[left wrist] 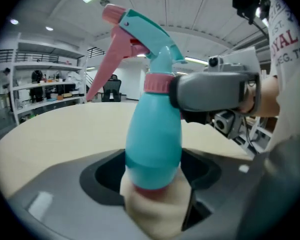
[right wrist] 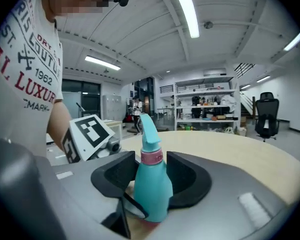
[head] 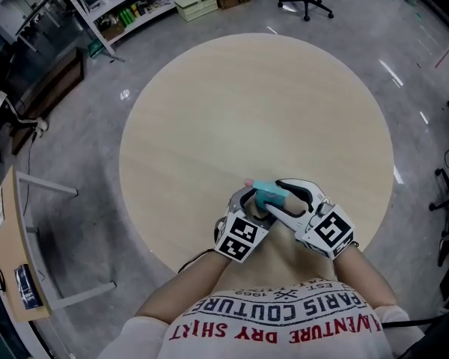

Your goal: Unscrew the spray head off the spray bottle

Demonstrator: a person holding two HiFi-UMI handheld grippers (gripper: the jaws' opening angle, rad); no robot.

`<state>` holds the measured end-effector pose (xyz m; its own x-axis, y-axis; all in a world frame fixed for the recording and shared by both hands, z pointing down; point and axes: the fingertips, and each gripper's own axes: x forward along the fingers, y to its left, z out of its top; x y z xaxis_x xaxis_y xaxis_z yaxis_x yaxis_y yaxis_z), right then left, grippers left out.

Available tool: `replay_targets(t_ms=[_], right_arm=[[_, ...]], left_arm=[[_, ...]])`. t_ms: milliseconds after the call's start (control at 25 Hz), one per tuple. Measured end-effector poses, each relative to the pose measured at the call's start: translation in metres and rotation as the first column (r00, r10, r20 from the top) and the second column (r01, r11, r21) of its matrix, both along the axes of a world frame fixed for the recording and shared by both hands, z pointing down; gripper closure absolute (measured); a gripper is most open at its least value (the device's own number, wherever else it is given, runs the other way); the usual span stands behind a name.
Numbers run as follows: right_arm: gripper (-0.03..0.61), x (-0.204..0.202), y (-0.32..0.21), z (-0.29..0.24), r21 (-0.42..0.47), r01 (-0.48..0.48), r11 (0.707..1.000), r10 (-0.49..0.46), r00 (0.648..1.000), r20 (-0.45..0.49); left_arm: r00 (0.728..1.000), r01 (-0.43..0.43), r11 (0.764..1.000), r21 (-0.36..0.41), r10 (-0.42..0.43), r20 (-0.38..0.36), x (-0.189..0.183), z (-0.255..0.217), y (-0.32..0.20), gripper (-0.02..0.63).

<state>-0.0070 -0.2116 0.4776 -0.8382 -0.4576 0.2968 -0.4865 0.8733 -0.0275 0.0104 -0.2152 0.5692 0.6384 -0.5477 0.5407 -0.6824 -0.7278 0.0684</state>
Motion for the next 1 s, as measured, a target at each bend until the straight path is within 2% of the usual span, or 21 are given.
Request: replay_targets(t_ms=[80,200,280,400,520,600,680,760,800,880,1000], right_arm=[[0.425,0.002,-0.005,-0.003,0.026,-0.06,0.998,0.06,0.998,0.0],[0.428,0.002,-0.005,-0.004,0.048,-0.087,0.995,0.087,0.996,-0.012],[0.436,0.002,-0.001,-0.005,0.04,-0.072,0.997,0.073,0.997,-0.015],[0.44,0.001,0.004,-0.006,0.021,-0.003,1.0,0.003,1.0,-0.017],[0.445,0.001,0.007,-0.006,0.039,0.128,0.991,-0.126,0.991,-0.037],[0.446,-0.001,0.01,-0.006,0.041,0.225,0.974,-0.222,0.974,-0.051],[0.448,-0.003,0.013,-0.006,0.02,0.3,0.954,-0.299,0.952,-0.062],[0.448,-0.004,0.015,-0.005,0.003,0.351,0.937,-0.35,0.935,-0.065],[0.448,-0.004,0.015,-0.005,-0.004,0.364,0.931,-0.364,0.929,-0.064],[0.448,-0.004,0.014,-0.006,-0.013,0.371,0.929,-0.371,0.927,-0.06],[0.443,-0.002,0.012,-0.005,-0.001,0.337,0.941,-0.337,0.939,-0.064]], left_arm=[[0.999,0.051,0.999,-0.007,-0.051,0.007,0.002,0.0,-0.002,0.273],[0.996,0.086,0.996,-0.016,-0.086,0.018,0.003,-0.001,-0.002,0.273],[0.998,0.064,0.998,-0.009,-0.064,0.025,0.002,-0.002,0.002,0.273],[0.998,-0.048,0.999,0.019,0.047,0.041,0.0,-0.001,0.006,0.273],[0.976,-0.217,0.976,0.032,0.216,0.036,-0.001,0.0,0.008,0.273],[0.939,-0.343,0.939,0.031,0.342,0.037,-0.003,0.0,0.012,0.273],[0.892,-0.451,0.892,0.025,0.45,0.045,-0.005,-0.001,0.016,0.273],[0.852,-0.522,0.853,0.017,0.52,0.055,-0.007,-0.001,0.018,0.273],[0.84,-0.541,0.841,0.013,0.539,0.06,-0.007,-0.002,0.018,0.273],[0.834,-0.549,0.836,0.009,0.547,0.065,-0.007,-0.002,0.018,0.273],[0.864,-0.502,0.865,0.007,0.501,0.059,-0.005,-0.002,0.015,0.273]])
